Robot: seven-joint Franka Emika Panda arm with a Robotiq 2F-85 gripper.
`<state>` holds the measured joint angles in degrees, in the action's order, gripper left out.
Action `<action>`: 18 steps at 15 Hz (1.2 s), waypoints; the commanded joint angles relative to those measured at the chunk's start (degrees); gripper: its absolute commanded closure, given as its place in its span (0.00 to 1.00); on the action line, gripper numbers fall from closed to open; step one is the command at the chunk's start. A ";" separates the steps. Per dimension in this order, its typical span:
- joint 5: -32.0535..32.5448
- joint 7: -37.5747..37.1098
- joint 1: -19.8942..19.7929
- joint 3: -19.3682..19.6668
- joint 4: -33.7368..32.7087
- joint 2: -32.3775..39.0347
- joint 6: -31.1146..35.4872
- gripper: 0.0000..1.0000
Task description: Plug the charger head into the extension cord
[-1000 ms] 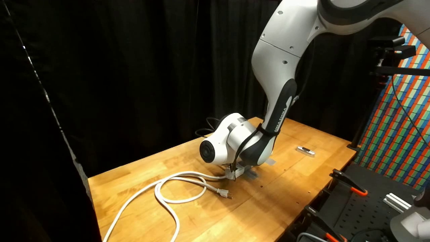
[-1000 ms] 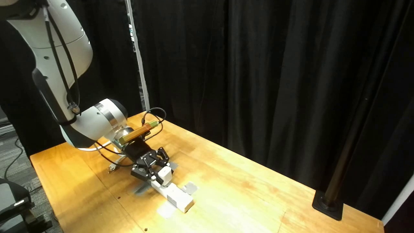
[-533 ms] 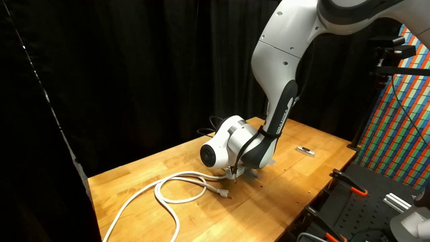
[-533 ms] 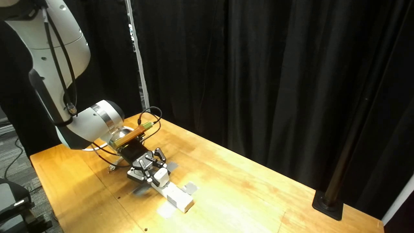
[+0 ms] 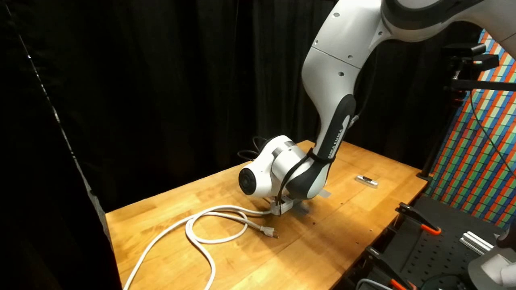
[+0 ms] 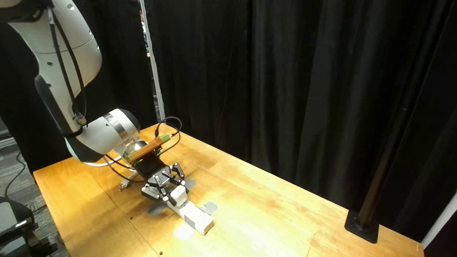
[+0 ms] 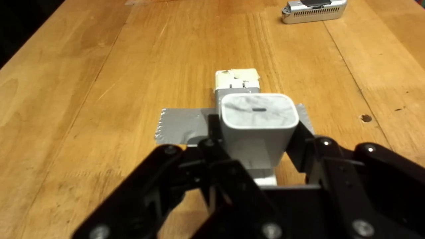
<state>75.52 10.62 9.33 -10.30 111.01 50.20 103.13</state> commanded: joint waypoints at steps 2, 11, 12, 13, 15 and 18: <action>-6.01 4.48 -3.64 -0.89 -5.11 3.53 5.11 0.77; -14.84 15.60 -2.76 0.28 -19.21 12.32 -0.14 0.77; -15.41 17.95 -2.69 0.23 -21.43 13.98 -1.26 0.77; -15.92 20.17 -2.68 0.24 -23.56 15.50 -2.36 0.77; -16.45 23.51 -3.11 0.34 -26.77 17.81 -3.78 0.77; -17.00 25.55 -3.80 0.24 -28.68 19.38 -3.93 0.77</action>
<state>59.43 32.67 7.98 -10.52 90.54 60.60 92.76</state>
